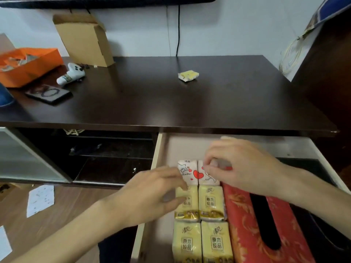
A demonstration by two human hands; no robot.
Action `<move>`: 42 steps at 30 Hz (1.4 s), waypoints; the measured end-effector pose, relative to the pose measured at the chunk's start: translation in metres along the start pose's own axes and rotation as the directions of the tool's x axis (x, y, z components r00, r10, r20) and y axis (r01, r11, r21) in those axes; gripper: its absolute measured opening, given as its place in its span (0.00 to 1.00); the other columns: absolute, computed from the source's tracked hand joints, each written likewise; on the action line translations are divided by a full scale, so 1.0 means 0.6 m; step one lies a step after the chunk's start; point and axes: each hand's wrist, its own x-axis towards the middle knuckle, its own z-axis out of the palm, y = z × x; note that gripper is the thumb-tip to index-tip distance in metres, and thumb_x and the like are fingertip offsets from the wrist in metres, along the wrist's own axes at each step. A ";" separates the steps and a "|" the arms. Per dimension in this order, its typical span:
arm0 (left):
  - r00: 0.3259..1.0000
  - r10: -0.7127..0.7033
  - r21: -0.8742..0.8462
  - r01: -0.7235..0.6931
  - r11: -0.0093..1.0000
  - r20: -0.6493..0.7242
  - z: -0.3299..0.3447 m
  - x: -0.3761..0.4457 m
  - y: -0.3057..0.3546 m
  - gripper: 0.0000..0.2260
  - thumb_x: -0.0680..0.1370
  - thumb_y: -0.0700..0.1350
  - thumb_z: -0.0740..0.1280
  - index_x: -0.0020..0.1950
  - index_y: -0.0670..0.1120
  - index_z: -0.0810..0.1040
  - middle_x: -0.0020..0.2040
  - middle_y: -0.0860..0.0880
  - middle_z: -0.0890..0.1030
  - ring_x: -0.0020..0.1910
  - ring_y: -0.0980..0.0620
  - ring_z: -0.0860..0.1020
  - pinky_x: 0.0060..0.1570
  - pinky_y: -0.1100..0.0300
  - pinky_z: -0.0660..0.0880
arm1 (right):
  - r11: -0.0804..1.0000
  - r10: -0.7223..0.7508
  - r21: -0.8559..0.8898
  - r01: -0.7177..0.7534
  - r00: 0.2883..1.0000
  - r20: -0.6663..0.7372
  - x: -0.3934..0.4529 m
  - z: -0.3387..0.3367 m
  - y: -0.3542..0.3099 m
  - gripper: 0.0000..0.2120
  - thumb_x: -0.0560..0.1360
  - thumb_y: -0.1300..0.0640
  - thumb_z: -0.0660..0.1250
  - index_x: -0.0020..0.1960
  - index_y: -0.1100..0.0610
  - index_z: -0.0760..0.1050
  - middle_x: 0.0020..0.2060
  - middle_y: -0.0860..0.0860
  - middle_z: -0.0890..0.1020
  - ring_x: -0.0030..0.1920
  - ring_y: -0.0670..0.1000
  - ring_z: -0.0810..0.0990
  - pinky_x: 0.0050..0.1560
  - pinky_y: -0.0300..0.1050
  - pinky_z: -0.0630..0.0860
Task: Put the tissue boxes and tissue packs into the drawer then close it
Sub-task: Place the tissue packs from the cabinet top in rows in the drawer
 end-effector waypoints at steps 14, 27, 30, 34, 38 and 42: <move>0.816 -0.523 -0.055 0.527 0.848 -0.247 -0.111 0.254 -0.205 0.06 0.77 0.52 0.64 0.49 0.56 0.80 0.47 0.57 0.82 0.48 0.50 0.81 0.49 0.52 0.78 | 0.870 0.490 0.169 -0.464 0.854 -0.174 0.474 0.001 0.250 0.22 0.78 0.48 0.67 0.70 0.55 0.74 0.67 0.57 0.73 0.67 0.60 0.72 0.63 0.56 0.74; 0.884 -0.309 -0.224 0.241 0.944 -0.350 -0.052 0.155 -0.090 0.04 0.76 0.46 0.68 0.48 0.55 0.79 0.41 0.57 0.79 0.38 0.56 0.77 0.39 0.57 0.74 | 0.909 0.416 0.129 -0.396 0.877 -0.242 0.458 0.019 0.249 0.08 0.75 0.46 0.72 0.51 0.49 0.83 0.59 0.54 0.77 0.58 0.58 0.79 0.53 0.50 0.75; 0.945 -0.249 -0.158 0.219 0.963 -0.210 -0.024 0.140 -0.076 0.05 0.77 0.52 0.67 0.52 0.56 0.78 0.45 0.59 0.79 0.43 0.57 0.78 0.43 0.57 0.76 | 0.948 0.290 0.214 -0.238 0.920 -0.263 0.362 0.006 0.206 0.07 0.74 0.45 0.74 0.49 0.46 0.81 0.56 0.50 0.78 0.53 0.51 0.79 0.49 0.46 0.75; 0.979 -0.194 0.048 0.197 0.979 -0.065 0.023 0.118 -0.073 0.11 0.77 0.59 0.65 0.58 0.59 0.76 0.55 0.61 0.75 0.53 0.60 0.75 0.45 0.60 0.74 | 0.914 0.165 0.400 -0.059 0.957 -0.237 0.180 -0.002 0.135 0.07 0.71 0.46 0.76 0.46 0.45 0.80 0.51 0.44 0.78 0.49 0.48 0.81 0.51 0.49 0.81; 0.984 -0.174 0.062 0.175 0.983 -0.025 0.058 0.104 -0.075 0.10 0.77 0.56 0.66 0.56 0.57 0.78 0.57 0.60 0.73 0.55 0.57 0.76 0.44 0.61 0.71 | 0.951 0.096 0.306 -0.053 0.987 -0.127 0.019 0.016 0.087 0.11 0.72 0.38 0.74 0.49 0.41 0.77 0.59 0.38 0.76 0.56 0.45 0.80 0.52 0.41 0.78; 0.984 -0.175 0.043 0.177 0.983 -0.043 0.068 0.099 -0.073 0.08 0.77 0.55 0.66 0.54 0.56 0.79 0.56 0.59 0.73 0.53 0.55 0.77 0.45 0.59 0.72 | 0.955 0.154 0.248 -0.160 0.987 0.043 -0.023 0.061 0.076 0.14 0.71 0.34 0.71 0.52 0.37 0.76 0.60 0.32 0.72 0.59 0.37 0.76 0.53 0.36 0.76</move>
